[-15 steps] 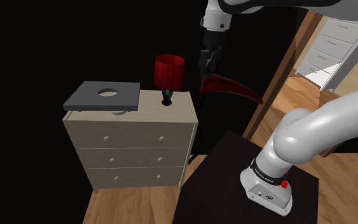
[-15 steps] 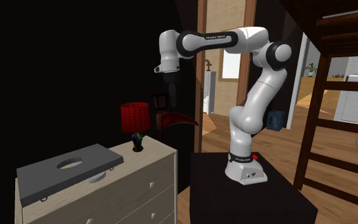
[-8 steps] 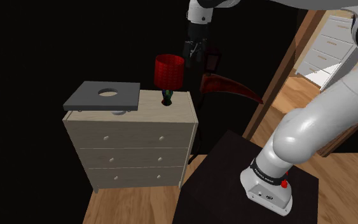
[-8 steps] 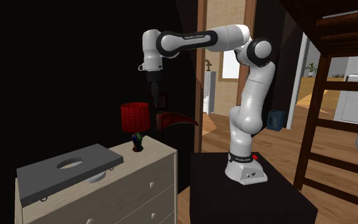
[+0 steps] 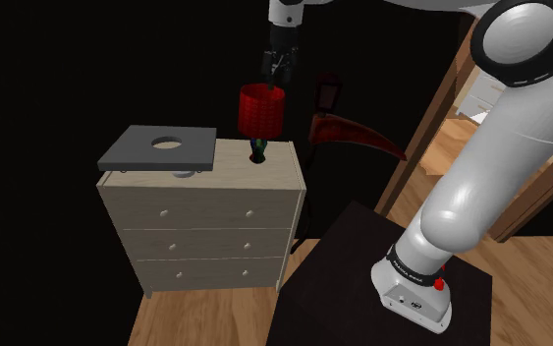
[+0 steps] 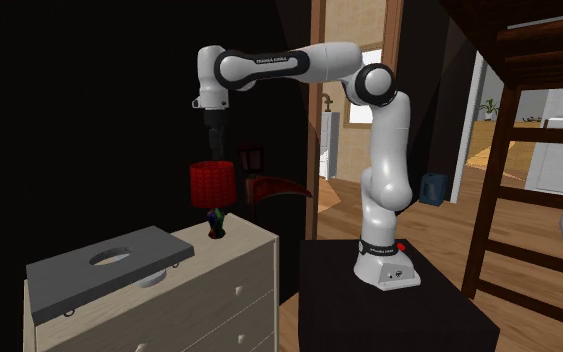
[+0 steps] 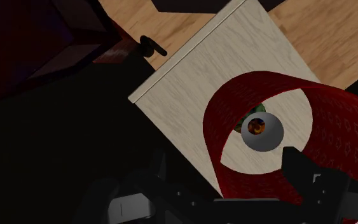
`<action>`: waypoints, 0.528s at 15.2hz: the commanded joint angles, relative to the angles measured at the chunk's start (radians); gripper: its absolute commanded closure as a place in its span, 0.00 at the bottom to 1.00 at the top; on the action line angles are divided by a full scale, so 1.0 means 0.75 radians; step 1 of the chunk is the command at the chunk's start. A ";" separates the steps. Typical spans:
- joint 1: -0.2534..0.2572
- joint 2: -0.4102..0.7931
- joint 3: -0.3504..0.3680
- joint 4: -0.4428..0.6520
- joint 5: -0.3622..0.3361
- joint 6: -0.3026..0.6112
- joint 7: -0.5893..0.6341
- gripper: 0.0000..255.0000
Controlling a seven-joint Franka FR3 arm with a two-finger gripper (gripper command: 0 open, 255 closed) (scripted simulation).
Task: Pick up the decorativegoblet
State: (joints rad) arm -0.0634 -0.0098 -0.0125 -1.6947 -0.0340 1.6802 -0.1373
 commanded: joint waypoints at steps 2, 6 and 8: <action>0.000 0.037 0.000 0.018 -0.002 0.025 0.000 0.00; 0.000 0.032 0.000 -0.060 -0.003 0.097 0.003 0.00; 0.000 0.032 0.000 -0.089 -0.003 0.126 0.004 0.00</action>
State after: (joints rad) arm -0.0641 0.0148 -0.0132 -1.7538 -0.0361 1.7671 -0.1357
